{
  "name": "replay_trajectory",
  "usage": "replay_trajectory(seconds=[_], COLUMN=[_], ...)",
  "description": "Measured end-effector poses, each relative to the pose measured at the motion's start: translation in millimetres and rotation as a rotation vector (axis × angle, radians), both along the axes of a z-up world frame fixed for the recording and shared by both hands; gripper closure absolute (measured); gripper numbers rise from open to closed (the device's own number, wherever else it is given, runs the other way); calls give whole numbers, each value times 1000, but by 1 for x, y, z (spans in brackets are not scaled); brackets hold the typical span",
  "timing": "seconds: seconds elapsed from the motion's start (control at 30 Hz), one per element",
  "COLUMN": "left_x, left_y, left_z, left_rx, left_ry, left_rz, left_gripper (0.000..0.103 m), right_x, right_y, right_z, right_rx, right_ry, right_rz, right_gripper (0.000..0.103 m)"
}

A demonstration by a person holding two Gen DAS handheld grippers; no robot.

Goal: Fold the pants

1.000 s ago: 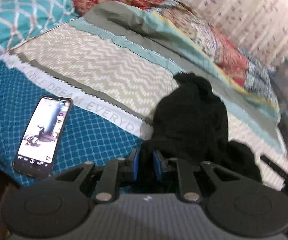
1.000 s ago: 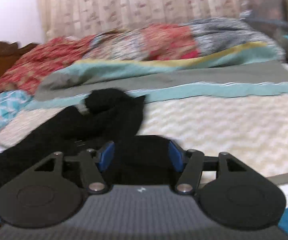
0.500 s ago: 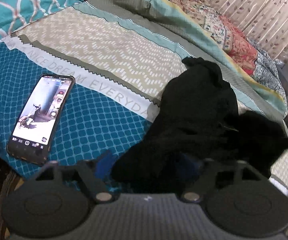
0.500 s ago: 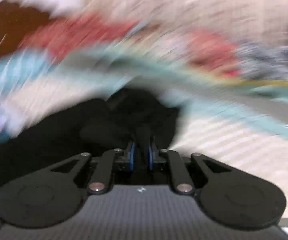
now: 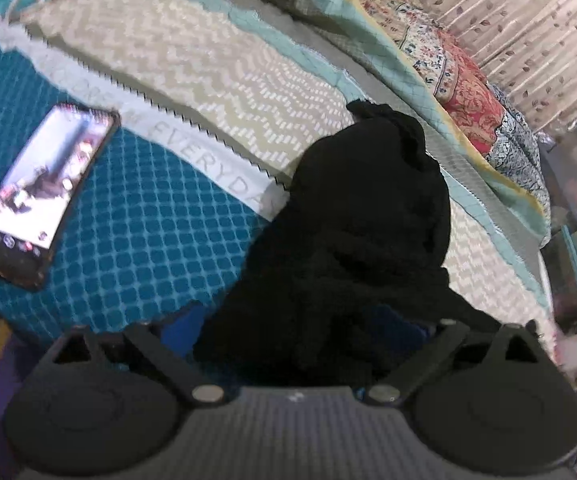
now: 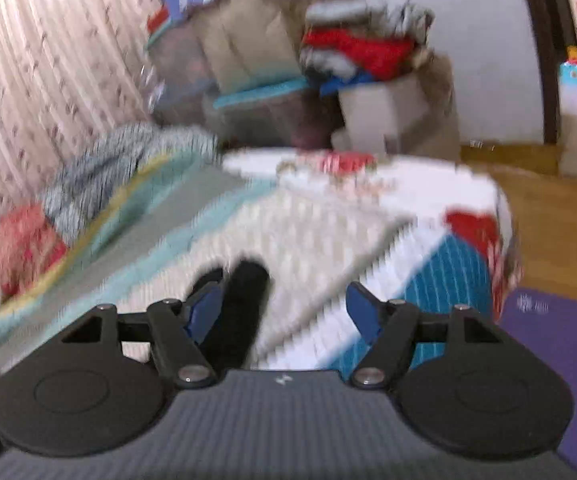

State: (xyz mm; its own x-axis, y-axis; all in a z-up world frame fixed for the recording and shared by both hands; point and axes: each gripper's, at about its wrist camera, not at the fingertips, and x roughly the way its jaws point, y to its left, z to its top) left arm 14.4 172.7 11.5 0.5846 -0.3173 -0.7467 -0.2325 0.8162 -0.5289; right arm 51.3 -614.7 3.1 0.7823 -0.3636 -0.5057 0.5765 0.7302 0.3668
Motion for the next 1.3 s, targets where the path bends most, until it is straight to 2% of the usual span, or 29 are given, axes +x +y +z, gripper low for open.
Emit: replay_trajectory(seconds=[0.07,0.1,0.13,0.17,0.23,0.27,0.3,0.33,0.37,0.4,0.47,0.5,0.53,0.63,0.7,0.77,0.8,0.83,0.9,0.93,1.03,1.1,1.2,1.27,1.3], left_x=[3,7,11,17,29,37,43,48,49,49,44,41,39,34,26,20,18,18,16,14,17,19,25,32,34], left_y=[-3,-7,-9,-10,-7,0,10,23,32,38,40,38,38,35,35,42,45,48,48,49,52,55,59,55,52], left_z=[-5,-7,-8,-7,15,34,51,71,86,100,115,115,110,76,58,47,45,45,48,52,65,70,68,60,57], left_rx=[-30,-32,-32,-26,44,85,83,50,36,55,174,214,221,189,198,160,137,124,132,137,143,133,107,105,114], left_ry=[14,24,40,48,-19,-76,-123,-173,-210,-248,-277,-269,-251,-131,-83,-60,-57,-57,-67,-76,-114,-131,-138,-111,-99], left_rz=[-7,-26,-44,-50,-44,-23,7,43,71,103,148,151,143,111,123,150,159,165,163,159,161,172,183,182,178], left_gripper=[26,64,79,80,89,89,89,89,89,89,89,89,88,88,88,88,88,88,88,88,88,88,88,88,88], right_x=[3,6,12,18,30,38,44,50,55,57,61,64,66,72,78,86,88,88,88,82,55,45,52,77,92], right_y=[11,20,24,26,32,32,32,32,31,29,24,22,20,15,11,11,13,16,26,27,17,12,12,15,17], right_z=[-13,-19,-23,-28,-35,-37,-38,-38,-38,-38,-36,-36,-37,-46,-53,-63,-68,-71,-68,-58,-8,33,85,99,97], right_rx=[18,27,38,54,83,99,117,131,142,149,144,140,143,174,206,254,276,284,267,266,297,255,153,113,91], right_ry=[19,26,30,31,36,36,31,30,33,23,-4,-2,10,26,44,76,91,92,101,64,-143,-218,-249,-210,-174], right_rz=[49,73,96,120,152,164,176,177,163,140,115,107,102,88,80,88,89,102,125,117,90,84,92,110,117], right_gripper=[32,32,32,32,35,38,45,49,49,49,50,50,50,49,48,48,53,82,83,84,85,85,85,85,84])
